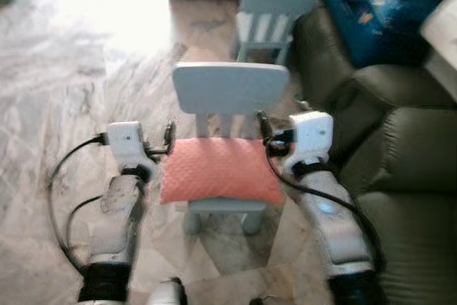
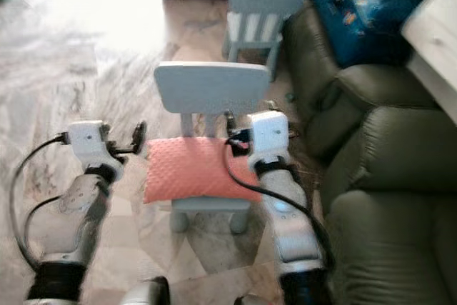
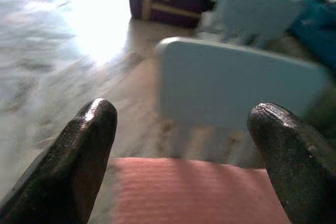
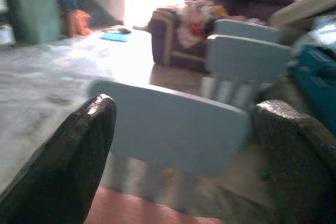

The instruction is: Move the pillow to the sofa

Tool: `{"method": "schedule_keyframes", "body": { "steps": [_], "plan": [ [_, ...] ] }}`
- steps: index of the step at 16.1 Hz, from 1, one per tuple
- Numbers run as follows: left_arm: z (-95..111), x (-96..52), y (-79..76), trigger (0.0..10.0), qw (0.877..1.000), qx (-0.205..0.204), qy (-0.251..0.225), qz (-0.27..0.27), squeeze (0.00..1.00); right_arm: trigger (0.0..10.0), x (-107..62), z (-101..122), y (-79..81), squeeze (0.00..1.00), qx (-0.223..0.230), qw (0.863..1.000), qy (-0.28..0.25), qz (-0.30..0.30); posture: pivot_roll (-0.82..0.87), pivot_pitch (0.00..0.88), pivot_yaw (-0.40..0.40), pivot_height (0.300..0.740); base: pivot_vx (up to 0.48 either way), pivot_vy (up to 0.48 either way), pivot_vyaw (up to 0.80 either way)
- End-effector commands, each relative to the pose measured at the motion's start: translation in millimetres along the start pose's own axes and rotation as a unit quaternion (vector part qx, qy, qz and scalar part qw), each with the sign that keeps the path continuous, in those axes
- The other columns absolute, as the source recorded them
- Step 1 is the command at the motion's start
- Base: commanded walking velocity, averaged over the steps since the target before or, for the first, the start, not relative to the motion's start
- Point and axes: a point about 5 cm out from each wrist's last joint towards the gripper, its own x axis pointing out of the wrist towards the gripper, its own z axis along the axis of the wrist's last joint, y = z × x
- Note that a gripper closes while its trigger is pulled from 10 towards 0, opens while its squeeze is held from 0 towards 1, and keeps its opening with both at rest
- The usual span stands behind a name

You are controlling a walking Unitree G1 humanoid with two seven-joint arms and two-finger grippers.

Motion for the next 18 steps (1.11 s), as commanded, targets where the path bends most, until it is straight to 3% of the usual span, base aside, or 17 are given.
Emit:
{"method": "schedule_keyframes", "body": {
  "steps": [1,4,15,18],
  "plan": [
    [0.2,1.2,-10.1,10.0,1.0,-0.007,-0.002,-0.012,0.0,10.0,-4.7,-4.7,-10.9,0.0,-0.01,1.0,0.011,-0.015,-0.11,0.192,-0.04,0.74,0.394,0.274,0.0],
    [-7.4,1.4,-12.2,10.0,1.0,-0.01,0.021,0.0,0.0,10.0,-5.1,-4.7,-10.6,0.0,-0.01,1.0,0.01,-0.014,-0.11,0.193,-0.041,0.74,0.129,0.094,0.0],
    [-2.9,2.1,-18.8,10.0,1.0,0.004,0.005,-0.021,0.0,10.0,-5.0,-4.7,-9.6,0.0,-0.013,1.0,0.01,-0.009,-0.12,0.193,-0.043,0.74,0.0,0.0,0.0],
    [-3.4,1.8,-18.1,10.0,1.0,0.003,0.007,-0.018,0.0,10.0,-5.1,-4.8,-9.4,0.0,-0.013,1.0,0.01,-0.009,-0.12,0.195,-0.043,0.74,0.0,-0.273,0.0]
  ]
}}
